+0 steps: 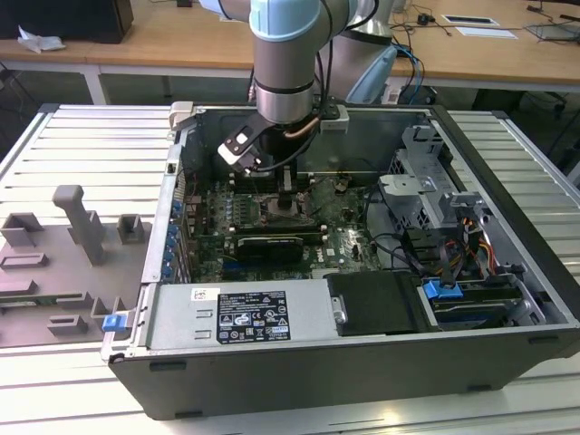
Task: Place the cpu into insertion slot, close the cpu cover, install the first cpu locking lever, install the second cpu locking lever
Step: 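Place the cpu into insertion slot, then close the cpu cover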
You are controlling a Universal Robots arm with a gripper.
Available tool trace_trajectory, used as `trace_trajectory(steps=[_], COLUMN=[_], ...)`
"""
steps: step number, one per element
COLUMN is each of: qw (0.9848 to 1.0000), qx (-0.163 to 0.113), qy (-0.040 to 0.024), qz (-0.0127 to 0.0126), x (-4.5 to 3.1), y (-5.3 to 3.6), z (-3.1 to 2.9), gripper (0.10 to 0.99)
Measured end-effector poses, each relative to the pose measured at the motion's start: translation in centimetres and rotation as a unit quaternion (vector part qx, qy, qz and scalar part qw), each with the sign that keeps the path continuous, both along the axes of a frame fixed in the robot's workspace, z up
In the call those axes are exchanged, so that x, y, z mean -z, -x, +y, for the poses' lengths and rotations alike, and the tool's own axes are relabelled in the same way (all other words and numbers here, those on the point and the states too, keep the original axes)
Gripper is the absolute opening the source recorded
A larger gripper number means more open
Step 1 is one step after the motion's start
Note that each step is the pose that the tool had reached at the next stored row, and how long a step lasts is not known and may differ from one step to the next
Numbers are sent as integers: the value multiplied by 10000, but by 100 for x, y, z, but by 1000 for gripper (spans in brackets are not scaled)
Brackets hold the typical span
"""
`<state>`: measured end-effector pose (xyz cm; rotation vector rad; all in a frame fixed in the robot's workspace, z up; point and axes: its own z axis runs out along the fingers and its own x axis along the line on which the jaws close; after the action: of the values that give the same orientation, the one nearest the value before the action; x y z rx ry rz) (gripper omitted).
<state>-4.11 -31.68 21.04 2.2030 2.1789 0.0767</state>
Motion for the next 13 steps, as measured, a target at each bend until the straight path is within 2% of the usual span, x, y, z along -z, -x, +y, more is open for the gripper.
trace_trajectory(steps=[13], qw=[10000], qx=[0], qy=[-1], qz=[1], x=[-82], y=[0], z=[0], gripper=[106])
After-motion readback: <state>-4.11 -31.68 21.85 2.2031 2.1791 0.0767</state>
